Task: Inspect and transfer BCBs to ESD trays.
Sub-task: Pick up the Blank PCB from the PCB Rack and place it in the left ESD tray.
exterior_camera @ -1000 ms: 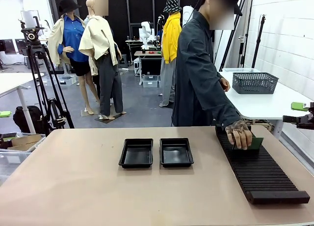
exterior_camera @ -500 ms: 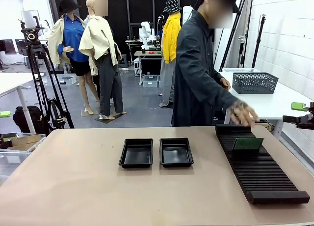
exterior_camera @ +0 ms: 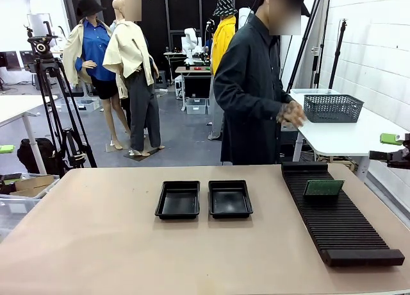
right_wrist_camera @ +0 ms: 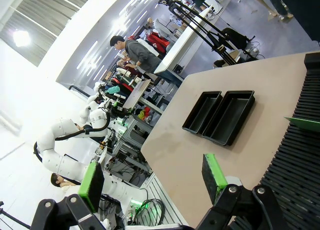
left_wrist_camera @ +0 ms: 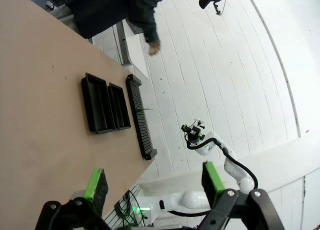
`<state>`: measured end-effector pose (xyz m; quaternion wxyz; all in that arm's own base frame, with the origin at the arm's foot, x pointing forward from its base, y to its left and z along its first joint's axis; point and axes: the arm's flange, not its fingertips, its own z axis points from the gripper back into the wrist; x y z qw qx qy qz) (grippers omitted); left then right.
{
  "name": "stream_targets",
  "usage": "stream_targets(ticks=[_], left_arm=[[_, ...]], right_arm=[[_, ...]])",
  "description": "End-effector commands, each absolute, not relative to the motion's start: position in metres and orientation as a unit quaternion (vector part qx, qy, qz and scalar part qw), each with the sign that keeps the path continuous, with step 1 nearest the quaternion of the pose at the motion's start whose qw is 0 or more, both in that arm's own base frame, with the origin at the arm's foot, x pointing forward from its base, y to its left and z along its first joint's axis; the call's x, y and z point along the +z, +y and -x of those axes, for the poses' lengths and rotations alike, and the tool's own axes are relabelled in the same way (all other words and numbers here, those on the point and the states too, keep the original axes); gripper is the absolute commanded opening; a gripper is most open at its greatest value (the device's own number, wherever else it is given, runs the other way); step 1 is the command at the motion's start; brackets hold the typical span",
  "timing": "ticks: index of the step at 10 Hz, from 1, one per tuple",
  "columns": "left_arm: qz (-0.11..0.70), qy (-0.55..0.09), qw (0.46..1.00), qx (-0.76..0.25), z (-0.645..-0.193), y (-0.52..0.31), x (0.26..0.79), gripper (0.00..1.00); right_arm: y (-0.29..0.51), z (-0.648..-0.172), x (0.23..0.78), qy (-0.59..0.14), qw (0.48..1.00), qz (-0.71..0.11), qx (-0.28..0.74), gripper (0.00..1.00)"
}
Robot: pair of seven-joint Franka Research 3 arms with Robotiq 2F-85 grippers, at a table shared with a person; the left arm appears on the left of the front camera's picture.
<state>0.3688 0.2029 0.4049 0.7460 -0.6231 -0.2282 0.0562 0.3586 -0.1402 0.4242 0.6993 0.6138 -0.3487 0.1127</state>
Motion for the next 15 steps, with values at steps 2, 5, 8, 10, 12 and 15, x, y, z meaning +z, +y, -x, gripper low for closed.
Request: stream_targets(ticks=[2,5,8,10,12,15], left_arm=[[0.622,-0.231,0.746,0.057,-0.367,0.204,0.407,1.00],[0.622,-0.231,0.746,0.057,-0.367,0.204,0.407,1.00],[0.622,-0.231,0.746,0.057,-0.367,0.204,0.407,1.00],[0.622,-0.231,0.746,0.057,-0.367,0.204,0.407,1.00],[0.622,-0.231,0.746,0.057,-0.367,0.204,0.407,1.00],[0.622,-0.231,0.746,0.057,-0.367,0.204,0.407,1.00]], right_arm=[[-0.140,-0.359,0.424,-0.349,0.699,-0.614,0.113,1.00],[-0.138,-0.386,0.437,-0.354,0.741,-0.549,0.153,1.00],[-0.130,-0.430,0.447,-0.329,0.770,-0.480,0.260,1.00],[-0.120,-0.461,0.452,-0.301,0.790,-0.425,0.323,1.00],[-0.103,-0.487,0.460,-0.264,0.797,-0.377,0.390,1.00],[-0.070,-0.522,0.463,-0.193,0.812,-0.278,0.475,1.00]])
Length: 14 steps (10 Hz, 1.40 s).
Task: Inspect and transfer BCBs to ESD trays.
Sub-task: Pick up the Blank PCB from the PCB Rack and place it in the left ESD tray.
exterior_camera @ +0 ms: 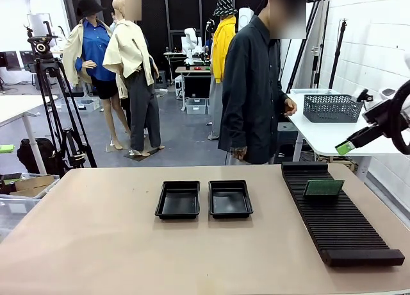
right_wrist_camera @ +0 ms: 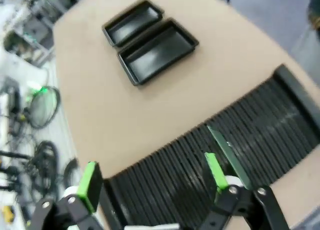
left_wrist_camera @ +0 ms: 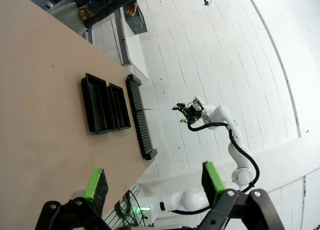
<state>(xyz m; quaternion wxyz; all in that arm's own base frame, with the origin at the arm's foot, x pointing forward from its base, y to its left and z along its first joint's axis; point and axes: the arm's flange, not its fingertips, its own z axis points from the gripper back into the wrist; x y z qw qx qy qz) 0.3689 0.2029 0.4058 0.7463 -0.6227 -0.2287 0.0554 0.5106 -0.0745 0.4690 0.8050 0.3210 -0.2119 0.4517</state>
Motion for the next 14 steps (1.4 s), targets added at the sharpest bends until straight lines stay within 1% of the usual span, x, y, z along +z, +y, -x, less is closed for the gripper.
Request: stream_targets(ticks=[1,4,6,8,10,12,13,14], left_arm=[[0.622,-0.231,0.746,0.057,-0.367,0.204,0.407,1.00],[0.622,-0.231,0.746,0.057,-0.367,0.204,0.407,1.00],[0.622,-0.231,0.746,0.057,-0.367,0.204,0.407,1.00],[0.622,-0.231,0.746,0.057,-0.367,0.204,0.407,1.00],[0.622,-0.231,0.746,0.057,-0.367,0.204,0.407,1.00],[0.622,-0.231,0.746,0.057,-0.367,0.204,0.407,1.00],[0.622,-0.231,0.746,0.057,-0.367,0.204,0.407,1.00],[0.622,-0.231,0.746,0.057,-0.367,0.204,0.407,1.00]], right_arm=[[-0.059,-0.533,0.460,-0.164,0.816,-0.249,0.495,1.00],[-0.032,-0.556,0.450,-0.098,0.814,-0.164,0.549,1.00],[-0.019,-0.565,0.435,-0.070,0.809,-0.110,0.573,1.00],[-0.009,-0.570,0.419,-0.037,0.801,-0.074,0.592,1.00],[-0.001,-0.568,0.407,-0.044,0.784,-0.042,0.618,1.00],[0.007,-0.564,0.399,-0.052,0.773,-0.038,0.631,1.00],[0.010,-0.564,0.395,-0.065,0.774,-0.012,0.630,1.00],[0.013,-0.565,0.389,-0.061,0.769,-0.001,0.636,1.00]])
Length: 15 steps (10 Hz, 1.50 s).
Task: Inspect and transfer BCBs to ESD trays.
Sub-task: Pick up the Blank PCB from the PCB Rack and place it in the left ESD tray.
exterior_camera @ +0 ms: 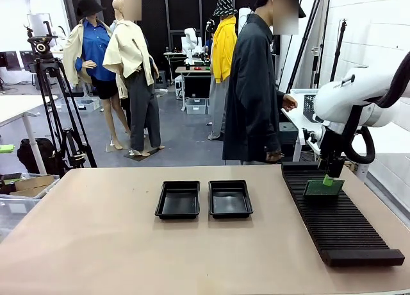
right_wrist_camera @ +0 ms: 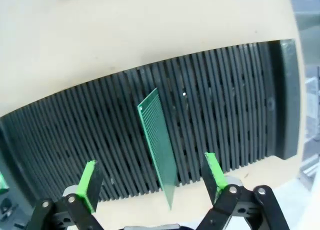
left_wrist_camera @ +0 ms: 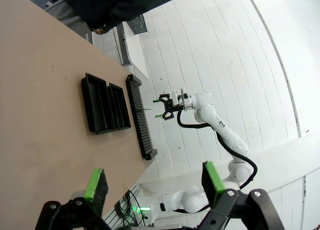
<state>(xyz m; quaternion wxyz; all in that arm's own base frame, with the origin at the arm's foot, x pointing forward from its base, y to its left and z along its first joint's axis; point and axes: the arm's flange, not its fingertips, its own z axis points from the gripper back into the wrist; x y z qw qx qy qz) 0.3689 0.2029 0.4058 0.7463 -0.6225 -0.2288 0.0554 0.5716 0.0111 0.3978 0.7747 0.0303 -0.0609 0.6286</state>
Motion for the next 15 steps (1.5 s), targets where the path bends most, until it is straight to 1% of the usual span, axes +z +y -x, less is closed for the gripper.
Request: stream_targets(ticks=[1,4,6,12,13,14,15], left_arm=[[0.622,-0.231,0.746,0.057,-0.367,0.204,0.407,1.00],[0.622,-0.231,0.746,0.057,-0.367,0.204,0.407,1.00],[0.622,-0.231,0.746,0.057,-0.367,0.204,0.407,1.00],[0.622,-0.231,0.746,0.057,-0.367,0.204,0.407,1.00],[0.622,-0.231,0.746,0.057,-0.367,0.204,0.407,1.00],[0.622,-0.231,0.746,0.057,-0.367,0.204,0.407,1.00],[0.622,-0.231,0.746,0.057,-0.367,0.204,0.407,1.00]], right_arm=[[0.015,-0.568,0.384,-0.051,0.765,-0.006,0.642,1.00],[0.016,-0.570,0.376,-0.031,0.752,-0.005,0.659,1.00],[0.014,-0.572,0.368,-0.026,0.752,-0.003,0.659,1.00],[0.011,-0.576,0.368,-0.029,0.752,-0.004,0.658,1.00],[0.011,-0.577,0.368,-0.027,0.752,-0.003,0.659,0.95],[0.010,-0.579,0.368,-0.026,0.752,-0.003,0.659,0.87],[0.010,-0.580,0.368,-0.025,0.751,-0.003,0.659,0.75]])
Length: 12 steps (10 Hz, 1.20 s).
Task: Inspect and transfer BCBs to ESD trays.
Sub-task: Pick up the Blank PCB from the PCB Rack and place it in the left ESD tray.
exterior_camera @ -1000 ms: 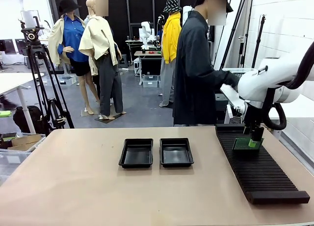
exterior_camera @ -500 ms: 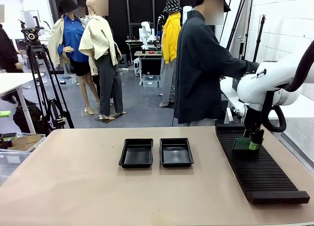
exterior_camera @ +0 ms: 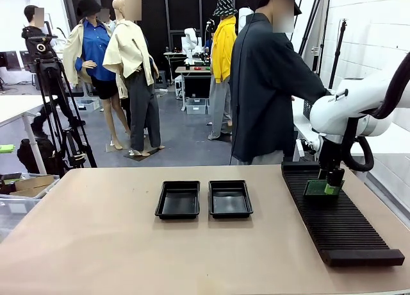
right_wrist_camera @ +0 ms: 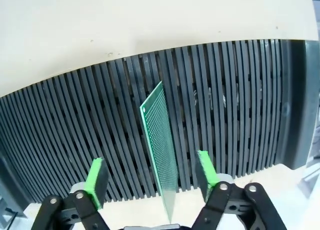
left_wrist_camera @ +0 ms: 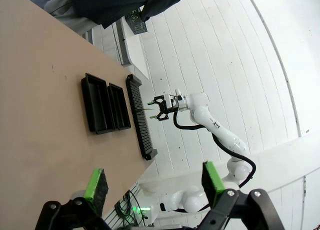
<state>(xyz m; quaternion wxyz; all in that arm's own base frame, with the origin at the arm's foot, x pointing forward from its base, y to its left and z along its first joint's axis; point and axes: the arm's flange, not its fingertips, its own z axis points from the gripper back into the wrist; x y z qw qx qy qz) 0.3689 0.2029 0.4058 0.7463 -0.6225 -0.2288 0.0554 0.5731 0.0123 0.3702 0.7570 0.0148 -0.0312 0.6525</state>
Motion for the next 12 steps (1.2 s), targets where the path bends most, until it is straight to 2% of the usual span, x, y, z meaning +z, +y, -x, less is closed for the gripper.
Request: stream_targets(ticks=[1,5,6,12], left_arm=[[0.622,-0.231,0.746,0.057,-0.3668,0.2036,0.4074,1.00],[0.622,-0.231,0.746,0.057,-0.3668,0.2036,0.4074,1.00],[0.622,-0.231,0.746,0.057,-0.3668,0.2036,0.4074,1.00],[0.622,-0.231,0.746,0.057,-0.3668,0.2036,0.4074,1.00]], right_arm=[[0.0100,-0.5813,0.3684,-0.026,0.750,-0.003,0.661,0.62],[0.0083,-0.5832,0.3709,-0.035,0.749,-0.006,0.662,0.07],[0.0080,-0.5838,0.3711,-0.036,0.749,-0.006,0.662,0.00],[0.0070,-0.5864,0.3722,-0.036,0.749,-0.014,0.662,0.00]])
